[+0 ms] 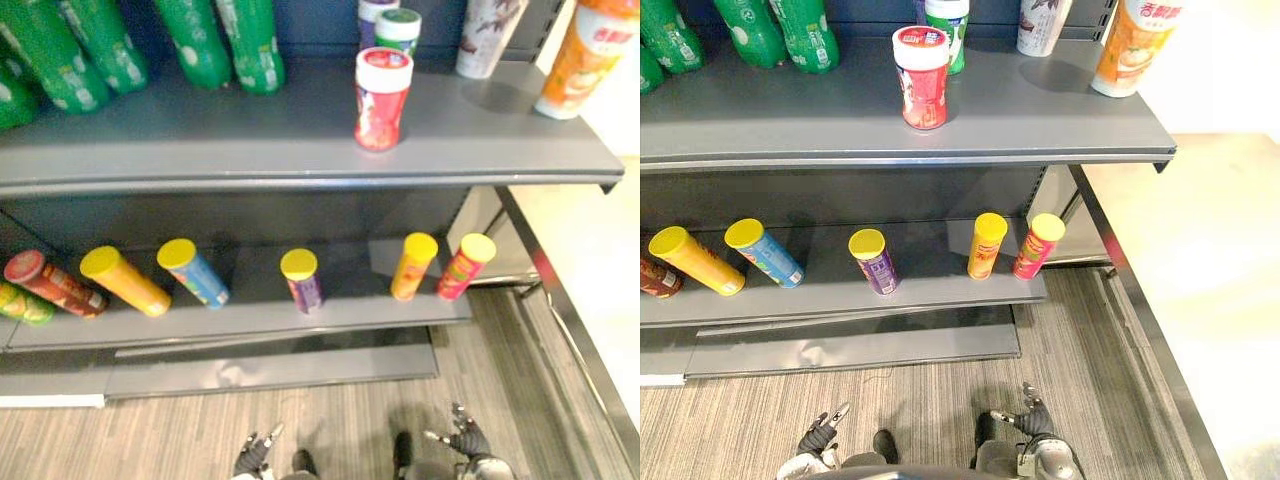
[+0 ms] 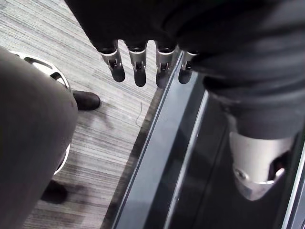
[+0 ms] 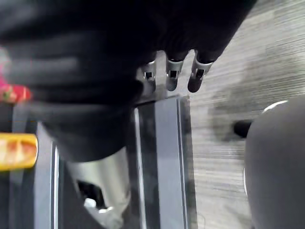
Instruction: Put the gum and the chips on the shelf.
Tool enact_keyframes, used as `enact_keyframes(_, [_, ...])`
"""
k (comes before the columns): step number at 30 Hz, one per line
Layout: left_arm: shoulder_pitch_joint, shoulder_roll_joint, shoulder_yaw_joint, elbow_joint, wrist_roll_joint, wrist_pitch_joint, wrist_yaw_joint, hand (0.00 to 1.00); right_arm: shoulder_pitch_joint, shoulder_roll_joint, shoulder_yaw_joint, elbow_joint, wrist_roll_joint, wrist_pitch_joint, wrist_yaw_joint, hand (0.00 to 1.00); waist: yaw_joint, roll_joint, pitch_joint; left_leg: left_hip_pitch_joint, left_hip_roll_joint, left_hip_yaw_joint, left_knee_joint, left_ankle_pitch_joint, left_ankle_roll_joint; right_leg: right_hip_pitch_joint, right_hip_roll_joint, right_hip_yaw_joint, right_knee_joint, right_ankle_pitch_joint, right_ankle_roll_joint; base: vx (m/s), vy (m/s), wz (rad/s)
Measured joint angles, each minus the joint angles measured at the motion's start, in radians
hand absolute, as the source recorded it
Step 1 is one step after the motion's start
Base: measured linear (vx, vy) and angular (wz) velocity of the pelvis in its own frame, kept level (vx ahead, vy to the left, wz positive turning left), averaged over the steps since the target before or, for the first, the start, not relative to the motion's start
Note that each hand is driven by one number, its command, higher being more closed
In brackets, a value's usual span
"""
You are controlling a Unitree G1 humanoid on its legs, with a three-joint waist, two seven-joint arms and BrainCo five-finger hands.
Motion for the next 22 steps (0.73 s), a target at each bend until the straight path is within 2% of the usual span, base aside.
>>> enact_keyframes(4, [0.001,-0.017,0.046,0.040,-0.034,0.001,0.010,0.00,-0.014,0.010,-0.078,0.091,0.072,0.003,-0.025,0.00,-0.002,0.008,-0.032,0.003,-0.002,-0.004,0.000,-0.001,-0.001,0.012,-0.001,-0.005,-0.014,0.002,0.003,0.02,-0.005,0.05])
enact_keyframes(7, [0.004,-0.034,0.086,0.068,-0.076,0.002,0.015,0.00,-0.013,0.026,-0.152,0.132,0.184,0.015,-0.043,0.00,-0.012,0.014,-0.035,0.026,-0.002,-0.004,-0.003,-0.003,-0.003,0.039,-0.001,-0.013,-0.022,0.002,0.003,0.00,0.000,0.00])
enact_keyframes(12, [0.011,-0.059,0.125,0.095,-0.118,0.013,0.024,0.00,0.010,0.038,-0.215,0.185,0.310,0.059,-0.068,0.00,-0.012,0.033,-0.053,0.038,0.000,0.000,-0.007,-0.005,-0.004,0.057,0.000,-0.014,-0.033,0.004,0.007,0.00,0.000,0.00])
enact_keyframes(22, [0.034,-0.068,0.133,0.093,-0.155,0.021,0.041,0.00,0.027,0.041,-0.235,0.206,0.324,0.075,-0.096,0.00,-0.007,0.041,-0.078,0.069,0.005,0.019,-0.008,-0.015,-0.013,0.090,0.007,-0.012,-0.054,0.004,0.012,-0.01,-0.004,-0.02])
